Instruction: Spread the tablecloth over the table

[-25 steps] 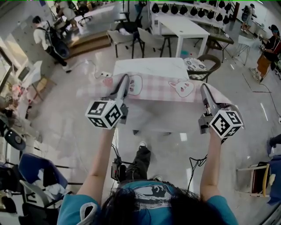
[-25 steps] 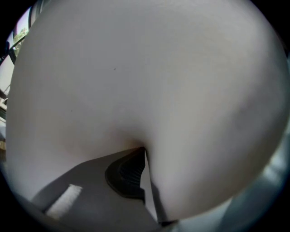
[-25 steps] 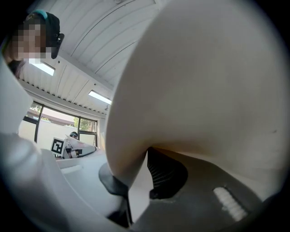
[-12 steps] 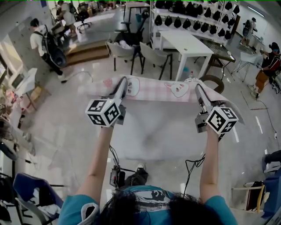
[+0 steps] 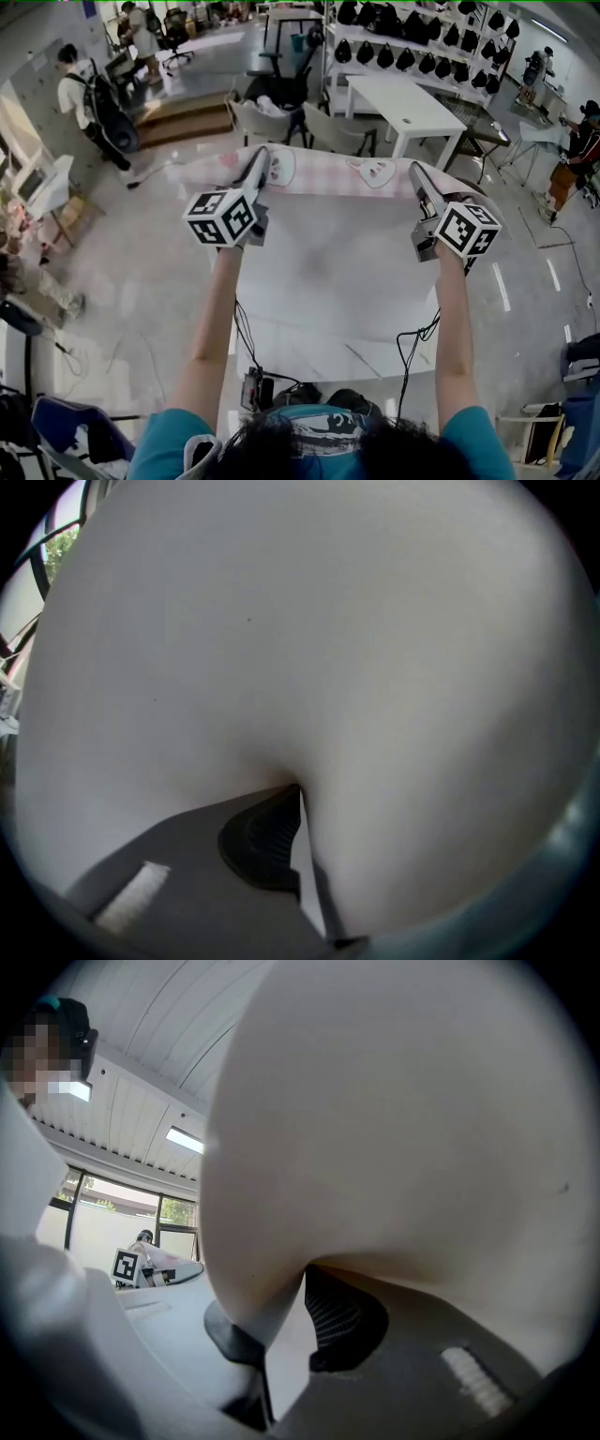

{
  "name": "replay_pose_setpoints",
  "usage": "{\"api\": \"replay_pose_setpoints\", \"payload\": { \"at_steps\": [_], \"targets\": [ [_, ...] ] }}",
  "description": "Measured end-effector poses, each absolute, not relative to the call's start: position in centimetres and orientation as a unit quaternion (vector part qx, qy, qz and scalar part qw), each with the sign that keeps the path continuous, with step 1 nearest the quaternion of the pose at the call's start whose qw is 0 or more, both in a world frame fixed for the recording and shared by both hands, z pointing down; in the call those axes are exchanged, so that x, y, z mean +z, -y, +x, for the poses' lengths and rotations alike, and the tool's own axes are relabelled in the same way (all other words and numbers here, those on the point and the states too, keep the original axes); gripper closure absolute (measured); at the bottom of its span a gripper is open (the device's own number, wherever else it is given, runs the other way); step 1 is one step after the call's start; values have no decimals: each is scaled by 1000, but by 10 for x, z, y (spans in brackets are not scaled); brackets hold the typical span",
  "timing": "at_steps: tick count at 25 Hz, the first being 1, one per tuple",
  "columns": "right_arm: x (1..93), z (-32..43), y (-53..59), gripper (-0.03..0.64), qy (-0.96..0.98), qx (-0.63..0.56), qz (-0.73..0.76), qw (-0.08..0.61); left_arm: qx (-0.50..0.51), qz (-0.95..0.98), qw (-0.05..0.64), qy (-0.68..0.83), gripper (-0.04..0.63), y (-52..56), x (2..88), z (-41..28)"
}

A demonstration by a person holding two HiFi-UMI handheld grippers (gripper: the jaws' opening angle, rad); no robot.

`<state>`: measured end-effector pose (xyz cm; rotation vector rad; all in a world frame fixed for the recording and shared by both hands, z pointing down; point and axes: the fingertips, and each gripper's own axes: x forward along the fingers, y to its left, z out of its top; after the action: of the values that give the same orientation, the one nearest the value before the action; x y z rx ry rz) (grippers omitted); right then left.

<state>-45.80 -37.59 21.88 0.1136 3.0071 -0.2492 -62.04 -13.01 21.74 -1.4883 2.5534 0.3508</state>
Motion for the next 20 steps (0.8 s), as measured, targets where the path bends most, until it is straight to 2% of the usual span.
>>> {"api": "replay_pose_setpoints", "payload": {
  "at_steps": [7, 14, 20],
  "targets": [
    [195, -548, 423, 574, -994, -65, 66, 61, 157, -485, 84, -856, 549, 167, 200, -695],
    [150, -633, 459, 574, -991, 12, 98, 85, 167, -468, 116, -860, 549, 196, 172, -759],
    [113, -674, 478, 574, -983, 84, 110, 117, 205, -479, 144, -841, 572, 217, 153, -789]
  ]
}}
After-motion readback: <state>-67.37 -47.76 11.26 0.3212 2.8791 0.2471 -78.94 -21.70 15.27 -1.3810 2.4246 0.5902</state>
